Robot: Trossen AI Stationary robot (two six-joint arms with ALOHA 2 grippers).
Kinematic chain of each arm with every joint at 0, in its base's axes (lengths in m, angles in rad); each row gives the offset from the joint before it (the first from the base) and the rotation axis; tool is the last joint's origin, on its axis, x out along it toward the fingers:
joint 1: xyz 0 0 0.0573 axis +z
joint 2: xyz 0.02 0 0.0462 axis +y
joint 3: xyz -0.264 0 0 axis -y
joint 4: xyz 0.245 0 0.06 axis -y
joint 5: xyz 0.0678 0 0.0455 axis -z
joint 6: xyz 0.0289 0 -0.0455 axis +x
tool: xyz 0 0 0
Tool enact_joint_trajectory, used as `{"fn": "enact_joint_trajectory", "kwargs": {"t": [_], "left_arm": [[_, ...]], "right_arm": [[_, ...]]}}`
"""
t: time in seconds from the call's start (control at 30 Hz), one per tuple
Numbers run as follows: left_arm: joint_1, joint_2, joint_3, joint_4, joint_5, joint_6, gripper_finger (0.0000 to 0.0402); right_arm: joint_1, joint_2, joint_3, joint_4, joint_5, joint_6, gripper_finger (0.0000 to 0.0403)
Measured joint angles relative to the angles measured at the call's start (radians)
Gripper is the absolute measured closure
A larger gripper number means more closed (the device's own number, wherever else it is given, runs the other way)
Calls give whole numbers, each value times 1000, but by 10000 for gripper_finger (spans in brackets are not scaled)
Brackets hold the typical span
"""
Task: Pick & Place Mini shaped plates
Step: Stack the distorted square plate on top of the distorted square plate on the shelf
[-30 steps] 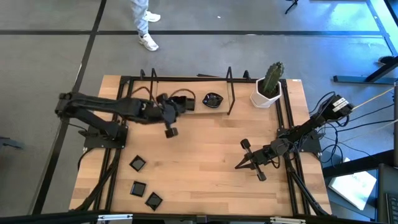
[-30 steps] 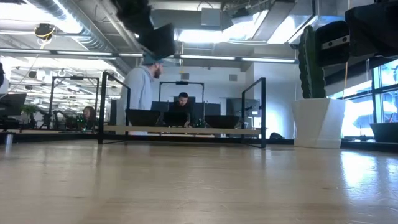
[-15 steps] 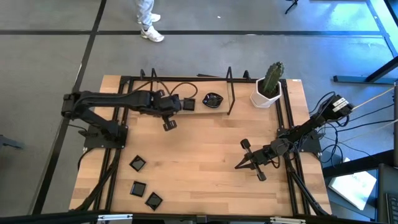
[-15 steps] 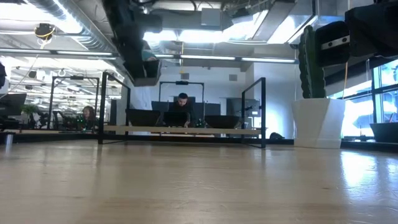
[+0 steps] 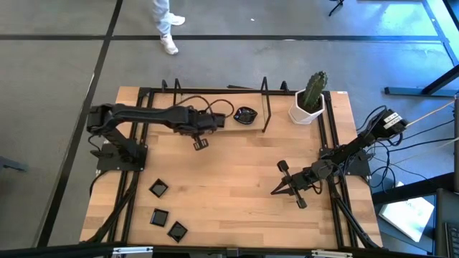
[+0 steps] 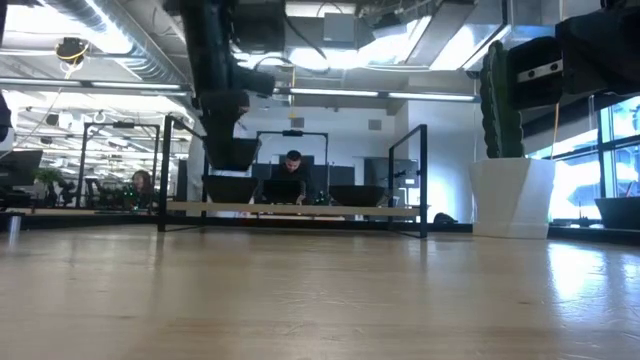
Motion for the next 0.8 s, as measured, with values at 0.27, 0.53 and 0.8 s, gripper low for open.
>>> {"fn": "enact_joint_trajectory", "kwargs": {"t": [0.27, 0.53, 0.8], "left_arm": [[21, 78, 0, 0, -28, 11, 398], [45, 103, 0, 5, -43, 28, 398], [43, 58, 0, 9, -62, 60, 398]], "right_arm": [[0, 0, 0, -1, 0, 2, 393], [0, 0, 0, -8, 0, 3, 393], [0, 0, 0, -10, 0, 3, 393]]}}
